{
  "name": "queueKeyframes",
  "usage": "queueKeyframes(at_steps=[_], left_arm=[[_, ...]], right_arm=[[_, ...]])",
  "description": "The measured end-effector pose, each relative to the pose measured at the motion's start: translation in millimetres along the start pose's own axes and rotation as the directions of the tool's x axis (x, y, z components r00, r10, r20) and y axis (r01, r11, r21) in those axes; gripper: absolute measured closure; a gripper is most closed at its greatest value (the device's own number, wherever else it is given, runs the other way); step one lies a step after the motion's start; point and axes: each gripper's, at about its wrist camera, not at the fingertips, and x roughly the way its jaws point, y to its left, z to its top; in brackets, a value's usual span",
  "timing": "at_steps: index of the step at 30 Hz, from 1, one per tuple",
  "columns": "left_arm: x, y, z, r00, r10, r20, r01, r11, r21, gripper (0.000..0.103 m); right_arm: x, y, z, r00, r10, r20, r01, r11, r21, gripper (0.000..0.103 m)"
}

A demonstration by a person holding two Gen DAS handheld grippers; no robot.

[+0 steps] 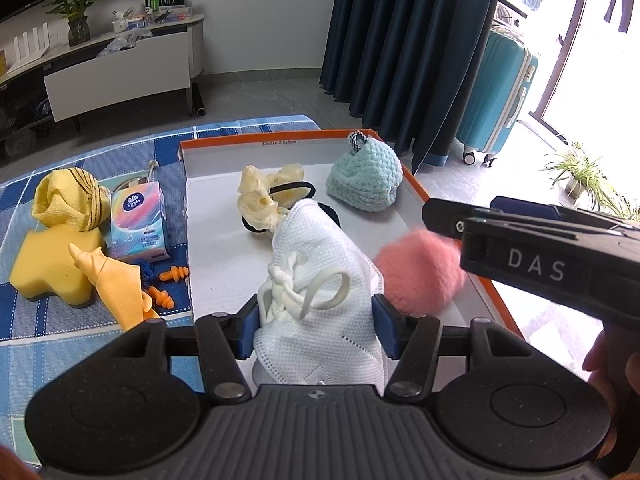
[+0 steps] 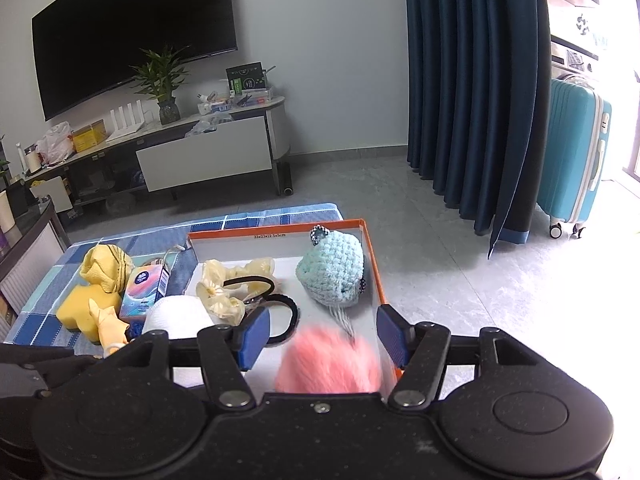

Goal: Organize soft objects
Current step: 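Release the mask and pompom into the box with both tools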

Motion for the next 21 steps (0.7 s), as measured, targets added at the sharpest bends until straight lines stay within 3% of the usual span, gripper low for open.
queueKeyframes(at_steps=[9, 11, 13, 21], left_arm=[[7, -3, -6, 0.998, -0.034, -0.048, 0.035, 0.999, 0.016, 0.043], [8, -3, -8, 0.997, -0.043, -0.06, 0.044, 0.999, 0.01, 0.037], [7, -1, -9, 0.997, -0.031, -0.07, 0.031, 1.0, -0.005, 0.021], [-15, 14, -2, 0.999, 0.025, -0.036, -0.027, 0.998, -0.062, 0.016]], right_arm=[[-8, -6, 4, 0.999, -0.017, 0.032, 0.016, 1.0, 0.025, 0.03], [-10, -5, 5, 0.999, -0.015, 0.037, 0.014, 1.0, 0.023, 0.03], [-12, -3, 6, 0.999, -0.013, 0.041, 0.013, 1.0, 0.019, 0.03], [-21, 9, 4, 0.999, 0.005, 0.049, -0.005, 1.0, 0.0, 0.03]])
